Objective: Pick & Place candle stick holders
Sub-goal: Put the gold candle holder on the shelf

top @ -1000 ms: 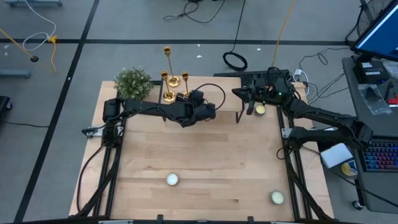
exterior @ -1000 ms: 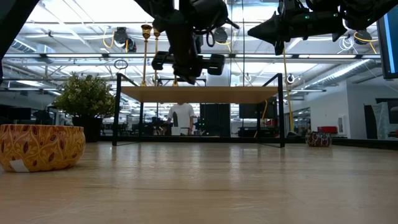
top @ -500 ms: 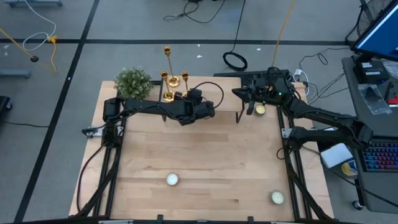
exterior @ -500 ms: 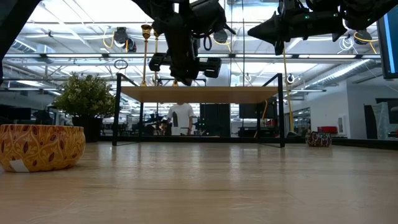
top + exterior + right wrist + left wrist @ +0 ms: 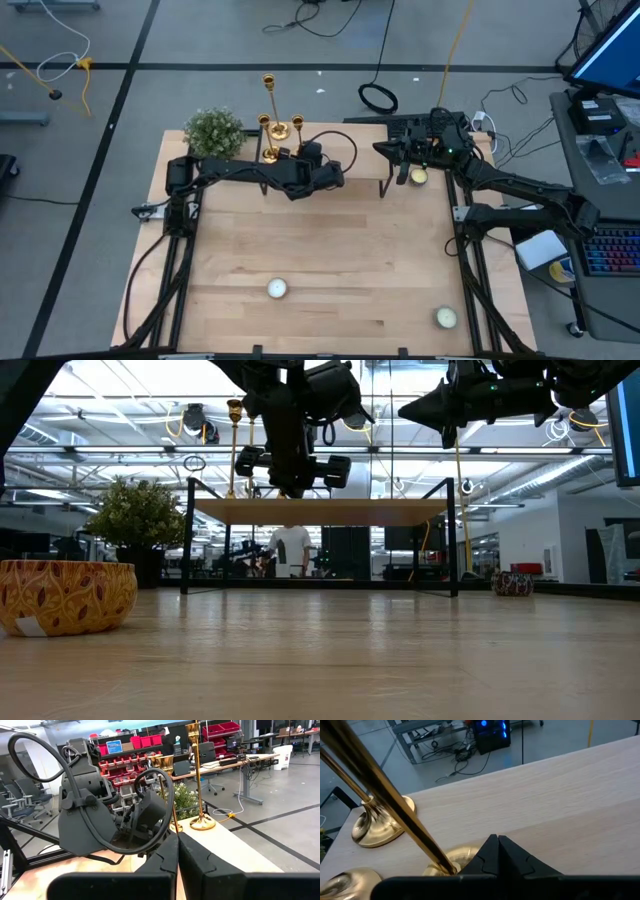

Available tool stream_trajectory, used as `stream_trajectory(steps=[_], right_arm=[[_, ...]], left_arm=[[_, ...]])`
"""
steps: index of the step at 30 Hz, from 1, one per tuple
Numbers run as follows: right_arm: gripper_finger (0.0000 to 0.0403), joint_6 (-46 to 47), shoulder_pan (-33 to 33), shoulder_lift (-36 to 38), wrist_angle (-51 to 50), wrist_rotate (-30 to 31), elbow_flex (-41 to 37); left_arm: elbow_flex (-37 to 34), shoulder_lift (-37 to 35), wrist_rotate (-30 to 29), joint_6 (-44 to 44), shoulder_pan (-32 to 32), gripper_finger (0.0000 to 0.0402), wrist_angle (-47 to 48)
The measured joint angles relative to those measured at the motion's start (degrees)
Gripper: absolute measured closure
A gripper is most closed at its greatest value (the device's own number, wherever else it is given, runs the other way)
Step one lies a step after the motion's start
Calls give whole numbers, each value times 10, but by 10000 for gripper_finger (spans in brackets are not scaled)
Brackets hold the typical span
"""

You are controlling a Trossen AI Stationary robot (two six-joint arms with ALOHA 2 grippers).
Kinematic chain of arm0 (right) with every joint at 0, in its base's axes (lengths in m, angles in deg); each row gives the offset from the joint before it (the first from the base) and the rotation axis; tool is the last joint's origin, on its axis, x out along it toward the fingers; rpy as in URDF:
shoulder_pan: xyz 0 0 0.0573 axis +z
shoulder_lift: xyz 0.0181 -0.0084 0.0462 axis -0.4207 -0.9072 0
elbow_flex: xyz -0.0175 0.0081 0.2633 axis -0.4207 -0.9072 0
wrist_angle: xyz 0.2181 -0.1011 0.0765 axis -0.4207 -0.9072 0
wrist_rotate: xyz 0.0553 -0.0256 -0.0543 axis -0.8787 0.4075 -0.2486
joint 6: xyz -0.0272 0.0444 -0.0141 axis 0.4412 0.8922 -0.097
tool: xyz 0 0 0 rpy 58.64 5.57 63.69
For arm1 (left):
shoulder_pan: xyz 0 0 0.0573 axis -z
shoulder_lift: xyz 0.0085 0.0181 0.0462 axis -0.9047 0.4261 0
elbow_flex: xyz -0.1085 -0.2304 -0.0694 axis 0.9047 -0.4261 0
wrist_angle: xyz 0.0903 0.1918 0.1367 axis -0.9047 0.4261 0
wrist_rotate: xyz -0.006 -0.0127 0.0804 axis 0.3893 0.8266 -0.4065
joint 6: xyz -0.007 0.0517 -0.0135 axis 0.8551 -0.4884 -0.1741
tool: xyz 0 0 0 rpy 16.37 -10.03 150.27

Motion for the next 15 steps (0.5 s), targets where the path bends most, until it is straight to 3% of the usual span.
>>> stream_trajectory(steps=[15], right_arm=[[399,0,0,0,0,0,0]], left_arm=[[0,0,-9,14,-8,398,10]])
